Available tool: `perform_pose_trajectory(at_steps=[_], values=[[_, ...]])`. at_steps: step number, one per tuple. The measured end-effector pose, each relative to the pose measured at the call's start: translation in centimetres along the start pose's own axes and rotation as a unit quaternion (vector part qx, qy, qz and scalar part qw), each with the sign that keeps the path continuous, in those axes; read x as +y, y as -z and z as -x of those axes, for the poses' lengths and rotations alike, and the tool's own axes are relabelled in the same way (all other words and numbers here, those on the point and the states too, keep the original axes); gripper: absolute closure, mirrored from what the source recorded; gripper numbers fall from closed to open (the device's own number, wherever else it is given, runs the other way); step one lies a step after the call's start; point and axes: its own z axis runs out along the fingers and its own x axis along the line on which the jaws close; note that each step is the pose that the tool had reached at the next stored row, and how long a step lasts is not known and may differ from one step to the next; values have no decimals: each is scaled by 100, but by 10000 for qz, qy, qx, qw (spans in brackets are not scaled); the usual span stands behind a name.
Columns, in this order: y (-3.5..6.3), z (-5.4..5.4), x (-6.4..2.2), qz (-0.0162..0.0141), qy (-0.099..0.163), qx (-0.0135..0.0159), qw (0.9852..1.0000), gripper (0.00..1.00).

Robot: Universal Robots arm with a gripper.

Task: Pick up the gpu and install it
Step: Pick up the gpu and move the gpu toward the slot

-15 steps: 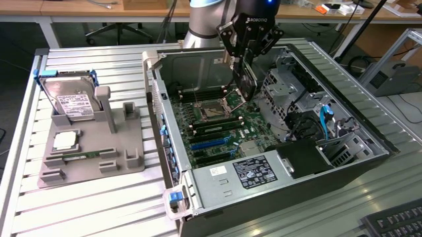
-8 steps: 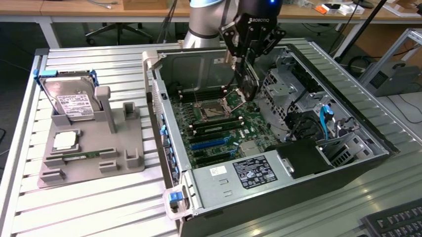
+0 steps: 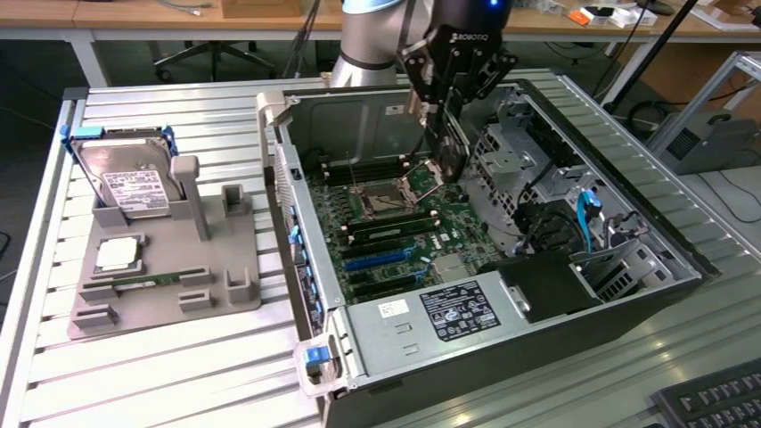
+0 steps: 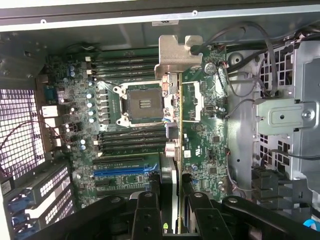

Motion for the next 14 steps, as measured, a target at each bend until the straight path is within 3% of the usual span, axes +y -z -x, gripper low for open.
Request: perform_pose_trajectory(at_steps=[14], values=[[-12,81,7,-12,0,-1,10000,73]])
